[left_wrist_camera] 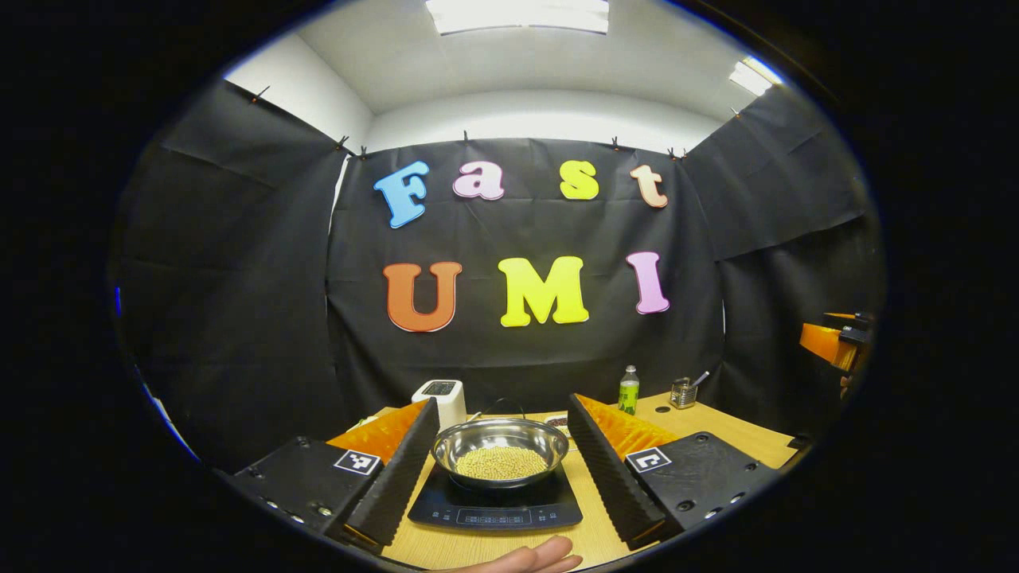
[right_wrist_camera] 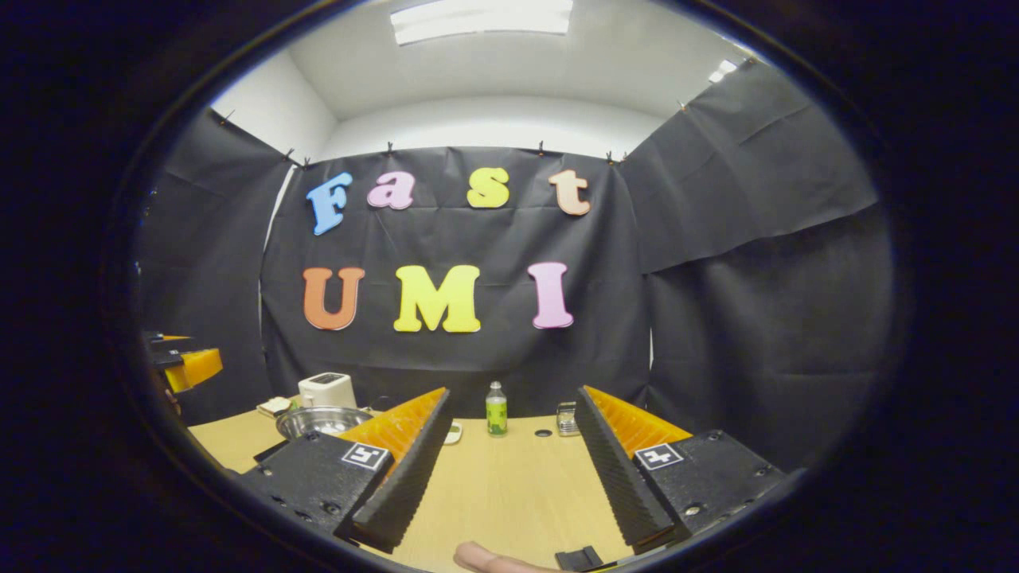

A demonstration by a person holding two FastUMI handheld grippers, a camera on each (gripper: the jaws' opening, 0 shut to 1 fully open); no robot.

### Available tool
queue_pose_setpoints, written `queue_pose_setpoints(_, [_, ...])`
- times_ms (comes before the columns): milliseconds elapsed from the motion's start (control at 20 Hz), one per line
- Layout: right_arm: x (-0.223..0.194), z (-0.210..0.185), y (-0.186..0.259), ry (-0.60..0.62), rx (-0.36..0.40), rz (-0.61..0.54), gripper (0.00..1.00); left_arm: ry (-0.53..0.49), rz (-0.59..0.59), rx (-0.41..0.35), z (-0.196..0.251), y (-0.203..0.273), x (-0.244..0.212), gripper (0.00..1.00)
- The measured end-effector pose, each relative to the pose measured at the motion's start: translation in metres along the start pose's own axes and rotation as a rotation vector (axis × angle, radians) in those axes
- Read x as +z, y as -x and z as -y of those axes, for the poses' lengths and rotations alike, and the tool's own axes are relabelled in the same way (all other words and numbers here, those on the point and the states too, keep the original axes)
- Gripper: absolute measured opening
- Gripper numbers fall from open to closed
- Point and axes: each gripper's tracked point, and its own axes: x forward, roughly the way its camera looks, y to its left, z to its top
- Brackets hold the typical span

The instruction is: First push the handle of the pot to place it horizontally, then grasp the pot with both hands and set it on the induction cooktop.

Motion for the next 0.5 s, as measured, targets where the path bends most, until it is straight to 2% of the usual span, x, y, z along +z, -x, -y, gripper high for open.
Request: queue_pose_setpoints(500, [-0.015,-0.004,-0.006,0.001,0.02,-0.045,0.96,0.005,0.001,-0.017,0.002,0.001,-0.004,0.96])
